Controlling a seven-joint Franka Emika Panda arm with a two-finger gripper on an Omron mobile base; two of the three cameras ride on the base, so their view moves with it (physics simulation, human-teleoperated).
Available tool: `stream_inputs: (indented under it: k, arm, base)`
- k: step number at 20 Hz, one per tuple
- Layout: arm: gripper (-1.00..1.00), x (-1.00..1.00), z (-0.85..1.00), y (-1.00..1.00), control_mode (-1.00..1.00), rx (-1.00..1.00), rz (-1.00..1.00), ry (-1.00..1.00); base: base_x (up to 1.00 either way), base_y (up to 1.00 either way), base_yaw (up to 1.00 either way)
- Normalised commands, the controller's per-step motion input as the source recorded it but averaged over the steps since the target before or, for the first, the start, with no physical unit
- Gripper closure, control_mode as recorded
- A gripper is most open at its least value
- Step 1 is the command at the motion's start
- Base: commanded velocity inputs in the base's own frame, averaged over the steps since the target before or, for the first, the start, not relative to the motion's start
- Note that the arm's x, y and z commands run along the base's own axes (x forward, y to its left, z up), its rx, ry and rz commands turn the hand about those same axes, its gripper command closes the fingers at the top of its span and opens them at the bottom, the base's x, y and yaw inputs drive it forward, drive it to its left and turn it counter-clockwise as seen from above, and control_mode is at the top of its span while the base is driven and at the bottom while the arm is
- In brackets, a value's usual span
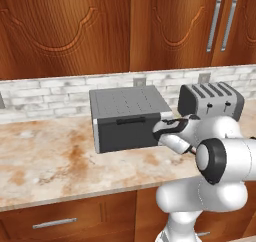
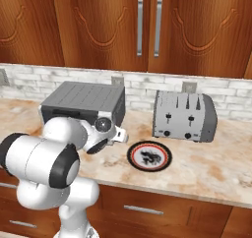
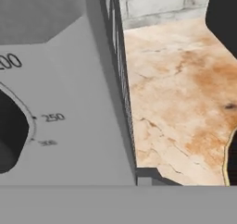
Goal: Pick up the bagel from the plate, place it on the toaster oven rack, close the door, and set the timer.
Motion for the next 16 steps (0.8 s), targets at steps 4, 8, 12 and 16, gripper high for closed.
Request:
stream_inputs:
  k: [4, 8, 12, 16]
  arm:
    - [1.00, 0.49, 0.00, -0.88, -1.00, 0.01, -0.50, 0.35]
    - [1.00, 0.62, 0.00, -1.00, -1.00, 0.08, -0.34, 0.42]
    - [1.00, 0.45, 0.00, -1.00, -1.00, 0.20, -0.20, 0.45]
    - [1.00, 0.31, 0.00, -1.00, -1.00, 0.25, -0.11, 0.49]
  base:
    - [0.00, 0.00, 0.00]
    - [0.00, 0.00, 0.00]
    - [0.00, 0.00, 0.00]
    - [0.00, 0.00, 0.00]
